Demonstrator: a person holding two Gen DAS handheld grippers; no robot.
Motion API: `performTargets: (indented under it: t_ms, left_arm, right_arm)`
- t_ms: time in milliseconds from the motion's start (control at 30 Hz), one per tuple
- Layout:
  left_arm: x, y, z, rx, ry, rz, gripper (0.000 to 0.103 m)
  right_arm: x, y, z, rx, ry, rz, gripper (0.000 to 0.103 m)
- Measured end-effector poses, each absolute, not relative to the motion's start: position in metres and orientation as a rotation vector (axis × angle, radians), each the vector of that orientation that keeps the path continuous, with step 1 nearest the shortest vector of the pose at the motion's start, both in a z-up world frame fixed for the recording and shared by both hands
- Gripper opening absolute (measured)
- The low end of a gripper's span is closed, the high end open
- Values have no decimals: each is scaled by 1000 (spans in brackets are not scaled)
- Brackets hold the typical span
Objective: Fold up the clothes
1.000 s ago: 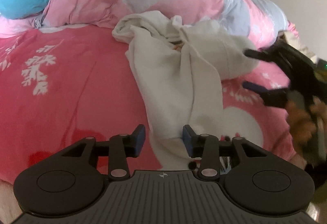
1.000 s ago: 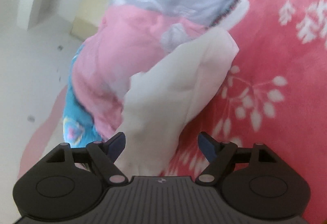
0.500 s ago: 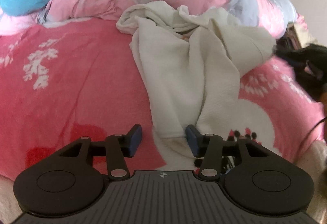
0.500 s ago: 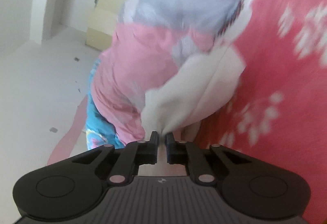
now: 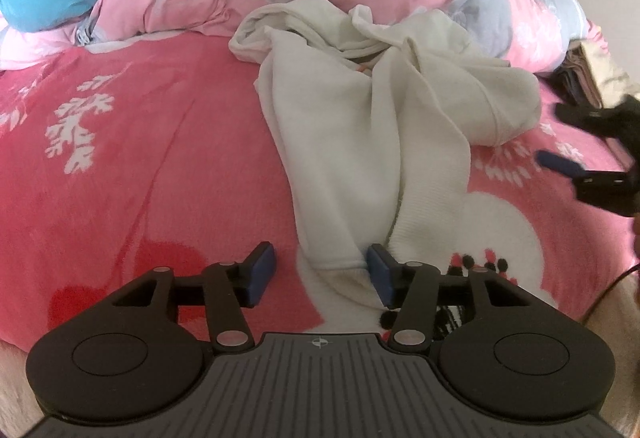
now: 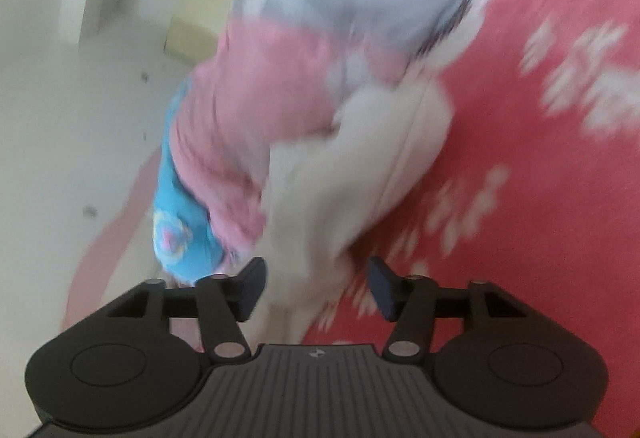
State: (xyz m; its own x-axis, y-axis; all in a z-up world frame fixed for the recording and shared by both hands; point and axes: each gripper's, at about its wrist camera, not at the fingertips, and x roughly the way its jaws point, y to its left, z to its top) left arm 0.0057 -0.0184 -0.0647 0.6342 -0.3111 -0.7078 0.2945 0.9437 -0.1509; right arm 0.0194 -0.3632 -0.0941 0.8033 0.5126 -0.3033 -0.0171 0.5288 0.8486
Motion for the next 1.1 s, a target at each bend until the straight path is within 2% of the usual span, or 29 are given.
performTargets:
  t_ms: [33,100,167,233,533,633,733,900,1000,1100]
  left_arm:
    - [6,-19,-65,-22,813,-343,52]
    - [5,-20,-65,-25,809,-338,53]
    - [4,-20,-66,-25,804,-335,53]
    - [3,-19,-67,-24,799,-339,54]
    - [7,-12,-64,-53,814,-355,59]
    - [7,-8,-61,-82,821,-370,68]
    - [6,-2,-58,-112,826,-381,71]
    - [6,5,-57,-117,860,-375,71]
    - [5,6,-58,-110,883,-391,71]
    - [2,4,-60,-92,889,-407,70]
  right_arm:
    - [27,-355,-98,962,578,335,68]
    - [42,-341,-106,959,578,310,69]
    - [49,-338,-112,1003,574,309,61]
    - [52,-339,-113,1065,570,384,6]
    - [-17,-399,-54,1004,339,347,4]
    - [-41,-423,-40,947,308,271,4]
    - [-59,-444,-50,955,329,187,4]
    - [-58,-453,-88,954,558,6,6]
    - [-65,-452,-102,977,600,-38,12]
    - [-74,-454,-101,993,570,-51,23]
